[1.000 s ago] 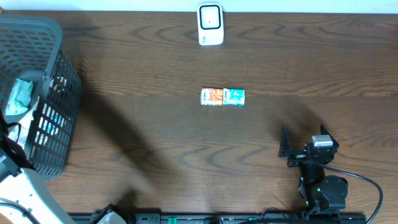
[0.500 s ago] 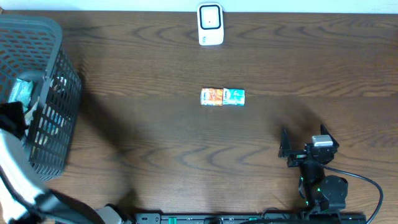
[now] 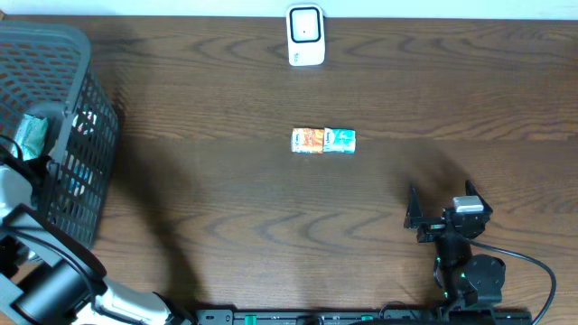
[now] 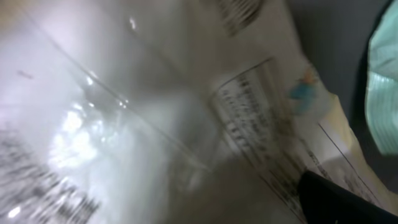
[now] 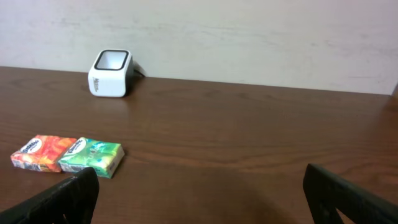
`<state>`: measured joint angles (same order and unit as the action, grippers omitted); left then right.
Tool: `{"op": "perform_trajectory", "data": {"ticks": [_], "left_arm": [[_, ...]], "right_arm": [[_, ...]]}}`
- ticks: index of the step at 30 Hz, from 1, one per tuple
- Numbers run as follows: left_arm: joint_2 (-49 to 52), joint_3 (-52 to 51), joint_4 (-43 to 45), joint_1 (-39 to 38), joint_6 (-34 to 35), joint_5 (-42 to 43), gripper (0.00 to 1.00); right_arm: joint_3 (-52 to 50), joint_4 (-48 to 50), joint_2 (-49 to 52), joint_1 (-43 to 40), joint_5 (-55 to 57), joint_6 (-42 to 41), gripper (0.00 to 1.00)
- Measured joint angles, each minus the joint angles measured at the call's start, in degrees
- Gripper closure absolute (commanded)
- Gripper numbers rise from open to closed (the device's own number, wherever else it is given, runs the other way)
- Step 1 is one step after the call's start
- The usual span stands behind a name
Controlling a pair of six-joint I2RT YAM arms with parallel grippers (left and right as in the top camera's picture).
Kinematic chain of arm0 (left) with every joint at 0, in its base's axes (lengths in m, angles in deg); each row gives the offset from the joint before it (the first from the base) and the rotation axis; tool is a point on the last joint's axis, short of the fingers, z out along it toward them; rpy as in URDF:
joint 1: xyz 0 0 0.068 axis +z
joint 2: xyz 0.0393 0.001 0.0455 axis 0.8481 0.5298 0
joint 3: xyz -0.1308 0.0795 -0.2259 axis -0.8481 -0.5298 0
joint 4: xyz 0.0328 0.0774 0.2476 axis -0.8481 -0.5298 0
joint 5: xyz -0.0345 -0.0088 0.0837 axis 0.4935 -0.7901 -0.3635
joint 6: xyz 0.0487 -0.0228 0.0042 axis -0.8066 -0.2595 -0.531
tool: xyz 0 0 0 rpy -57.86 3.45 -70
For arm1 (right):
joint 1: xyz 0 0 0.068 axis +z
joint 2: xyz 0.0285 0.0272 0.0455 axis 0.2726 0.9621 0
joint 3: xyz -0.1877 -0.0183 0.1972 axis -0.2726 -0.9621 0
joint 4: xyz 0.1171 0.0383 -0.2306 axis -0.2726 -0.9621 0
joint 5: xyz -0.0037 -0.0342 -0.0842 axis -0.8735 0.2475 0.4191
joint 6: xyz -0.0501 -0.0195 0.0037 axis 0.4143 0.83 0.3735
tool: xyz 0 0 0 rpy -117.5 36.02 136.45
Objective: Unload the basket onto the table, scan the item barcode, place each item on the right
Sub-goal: 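Reach the left gripper into the basket and grasp the white snack bag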
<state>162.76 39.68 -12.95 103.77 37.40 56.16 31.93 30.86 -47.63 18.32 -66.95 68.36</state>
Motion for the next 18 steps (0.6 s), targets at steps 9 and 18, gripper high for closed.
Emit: {"op": "perform_trajectory", "data": {"ticks": [9, 18], "left_arm": [[1.81, 0.15, 6.16, -0.15, -2.47, -4.94, 0.92], [-1.92, 0.17, 6.25, -0.11, -8.57, -6.71, 0.93]], "right_arm": [[0.0, 0.0, 0.0, 0.0, -0.02, 0.0, 0.01], [0.0, 0.0, 0.0, 0.0, 0.0, 0.0, 0.01]]}}
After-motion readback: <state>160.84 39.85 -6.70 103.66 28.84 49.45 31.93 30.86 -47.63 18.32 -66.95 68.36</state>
